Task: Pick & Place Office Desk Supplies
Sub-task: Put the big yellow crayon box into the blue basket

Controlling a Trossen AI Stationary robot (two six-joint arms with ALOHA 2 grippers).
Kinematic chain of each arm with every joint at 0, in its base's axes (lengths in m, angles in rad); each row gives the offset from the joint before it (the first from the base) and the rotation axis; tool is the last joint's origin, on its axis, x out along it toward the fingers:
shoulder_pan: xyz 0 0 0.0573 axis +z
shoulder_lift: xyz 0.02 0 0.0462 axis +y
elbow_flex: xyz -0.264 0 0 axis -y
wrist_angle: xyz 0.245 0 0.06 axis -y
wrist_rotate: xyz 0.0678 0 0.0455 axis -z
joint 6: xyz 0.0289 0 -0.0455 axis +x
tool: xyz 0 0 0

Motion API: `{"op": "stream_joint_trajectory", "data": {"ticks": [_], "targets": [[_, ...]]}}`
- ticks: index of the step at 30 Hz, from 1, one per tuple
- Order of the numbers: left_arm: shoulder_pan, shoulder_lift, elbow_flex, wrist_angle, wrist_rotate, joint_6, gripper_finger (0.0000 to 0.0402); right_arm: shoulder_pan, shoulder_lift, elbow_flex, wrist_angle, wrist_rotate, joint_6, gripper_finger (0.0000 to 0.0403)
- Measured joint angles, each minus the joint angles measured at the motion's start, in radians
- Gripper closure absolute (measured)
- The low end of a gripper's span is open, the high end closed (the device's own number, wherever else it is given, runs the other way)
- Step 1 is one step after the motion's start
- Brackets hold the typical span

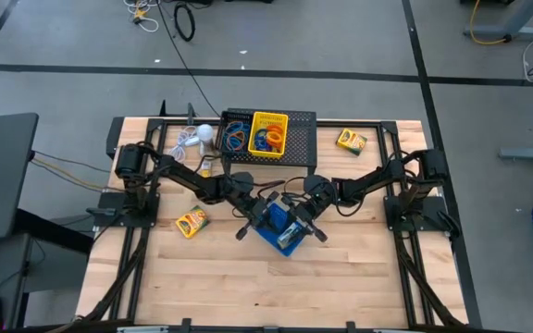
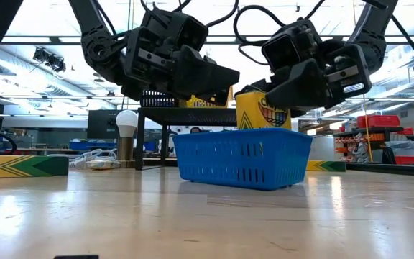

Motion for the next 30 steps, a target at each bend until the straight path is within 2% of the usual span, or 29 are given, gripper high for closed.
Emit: {"op": "stream_joint_trajectory", "data": {"ticks": [9,20,23,30], "targets": [[-0.001,-0.023,-0.001,-0.017,0.006,0.010,0.0400,0.020,0.000,0.000,0.033,0.027,0.013,0.0220],[-0.002,-0.144,-0.002,-0.148,0.017,0.072,0.0400,0.034,-0.042,0.005,0.139,0.059,0.028,0.0206],[-0.001,-0.180,-0.002,-0.170,0.017,0.075,0.0400,0.034,-0.080,0.005,0.133,0.088,0.028,0.0206],[-0.001,-0.281,-0.002,-0.302,-0.033,0.111,0.0397,0.040,-0.226,0.005,0.091,0.236,0.057,0.0206]]}}
